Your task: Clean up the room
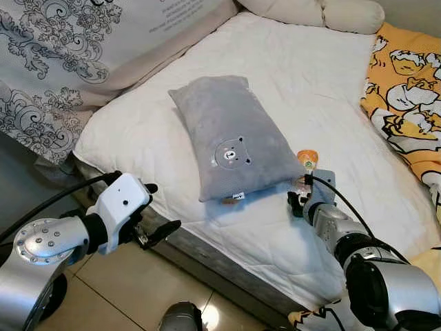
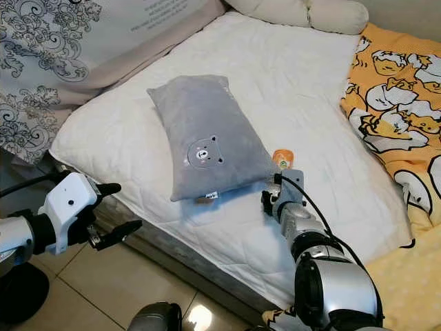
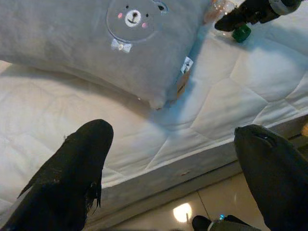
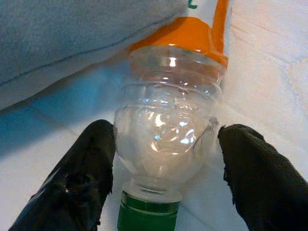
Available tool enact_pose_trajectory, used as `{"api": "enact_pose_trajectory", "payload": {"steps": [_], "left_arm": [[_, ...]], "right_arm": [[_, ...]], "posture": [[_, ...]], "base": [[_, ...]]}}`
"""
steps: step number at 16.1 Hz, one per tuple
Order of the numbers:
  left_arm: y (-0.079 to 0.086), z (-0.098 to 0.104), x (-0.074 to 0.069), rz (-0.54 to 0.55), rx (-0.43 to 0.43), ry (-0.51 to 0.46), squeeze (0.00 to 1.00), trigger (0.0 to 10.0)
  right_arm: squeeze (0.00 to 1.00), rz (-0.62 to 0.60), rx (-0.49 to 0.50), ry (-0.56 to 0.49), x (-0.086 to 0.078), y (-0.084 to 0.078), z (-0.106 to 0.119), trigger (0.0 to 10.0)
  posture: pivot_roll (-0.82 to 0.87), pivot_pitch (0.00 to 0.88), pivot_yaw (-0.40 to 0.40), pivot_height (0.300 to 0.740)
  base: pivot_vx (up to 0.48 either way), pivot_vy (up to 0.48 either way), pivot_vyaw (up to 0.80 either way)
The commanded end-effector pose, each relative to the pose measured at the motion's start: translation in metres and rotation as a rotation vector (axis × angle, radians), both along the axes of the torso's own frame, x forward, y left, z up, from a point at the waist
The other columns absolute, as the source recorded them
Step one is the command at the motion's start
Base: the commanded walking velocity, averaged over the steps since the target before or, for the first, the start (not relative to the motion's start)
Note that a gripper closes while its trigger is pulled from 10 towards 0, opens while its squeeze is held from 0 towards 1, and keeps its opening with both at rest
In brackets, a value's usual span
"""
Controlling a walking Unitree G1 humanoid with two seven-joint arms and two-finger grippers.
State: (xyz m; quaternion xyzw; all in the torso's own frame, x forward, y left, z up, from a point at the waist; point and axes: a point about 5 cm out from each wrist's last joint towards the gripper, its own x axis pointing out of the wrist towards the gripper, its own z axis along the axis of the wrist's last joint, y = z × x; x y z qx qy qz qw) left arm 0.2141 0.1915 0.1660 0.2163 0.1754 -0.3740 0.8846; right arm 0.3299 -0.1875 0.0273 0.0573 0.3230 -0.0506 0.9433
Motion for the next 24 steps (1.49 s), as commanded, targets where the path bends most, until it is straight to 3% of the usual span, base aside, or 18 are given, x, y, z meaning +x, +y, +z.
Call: {"api": "enact_pose_trajectory", "payload": {"steps": [1, 8, 13, 16, 17, 19, 20, 21, 22, 24], "left_arm": [[0.002, 0.002, -0.003, 0.002, 0.008, -0.01, 0.0, 10.0], [-0.011, -0.012, 0.021, -0.008, -0.049, -0.031, 0.0, 10.0], [-0.021, -0.025, 0.024, 0.052, -0.142, -0.049, 0.0, 10.0], [-0.025, -0.031, 0.032, 0.173, -0.158, -0.123, 0.0, 10.0], [-0.026, -0.032, 0.034, 0.211, -0.163, -0.151, 0.0, 10.0], [-0.026, -0.036, 0.037, 0.358, -0.196, -0.209, 0.0, 10.0], [-0.025, -0.035, 0.036, 0.389, -0.206, -0.227, 0.0, 10.0], [-0.021, -0.034, 0.034, 0.447, -0.205, -0.257, 0.0, 10.0], [-0.019, -0.036, 0.033, 0.488, -0.209, -0.251, 0.0, 10.0], [-0.02, -0.041, 0.033, 0.542, -0.233, -0.231, 0.0, 10.0]], "right_arm": [[0.0, -0.039, 0.022, 0.005, 0.0, -0.003, 0.0, 0.0], [0.0, -0.112, 0.105, -0.027, -0.006, -0.015, -0.003, 0.0], [0.0, -0.107, 0.137, -0.145, -0.006, -0.025, 0.003, 0.0], [0.0, -0.075, 0.077, -0.271, -0.003, -0.027, 0.017, 0.0], [0.0, -0.07, 0.027, -0.307, -0.004, -0.026, 0.022, 10.0], [0.0, -0.047, -0.082, -0.513, -0.015, -0.014, 0.051, 10.0], [0.0, -0.026, -0.096, -0.572, -0.016, -0.008, 0.064, 10.0], [0.0, 0.002, -0.074, -0.665, -0.02, 0.008, 0.091, 10.0], [0.0, 0.025, -0.04, -0.681, -0.021, 0.02, 0.1, 10.0], [0.0, 0.074, 0.006, -0.64, -0.029, 0.037, 0.096, 10.0]], "posture": [[0.38, 0.036, 0.006, 0.74], [0.25, 0.0, 0.038, 0.74], [0.16, 0.0, 0.031, 0.74], [0.15, 0.0, 0.022, 0.74], [0.13, 0.0, 0.017, 0.74], [0.12, 0.0, 0.016, 0.74], [0.12, 0.0, 0.019, 0.74], [0.1, 0.0, 0.022, 0.74], [0.09, 0.0, 0.026, 0.74], [0.1, 0.0, 0.021, 0.74]], "base": [[0.0, 0.0, 0.0], [0.0, 0.0, 0.0], [0.0, 0.0, 0.0], [0.0, 0.0, 0.0], [0.0, 0.0, 0.0], [0.0, 0.0, 0.0], [0.0, 0.0, 0.8], [0.0, 0.0, 0.79], [0.0, 0.0, 0.79], [0.0, 0.0, 0.79]]}}
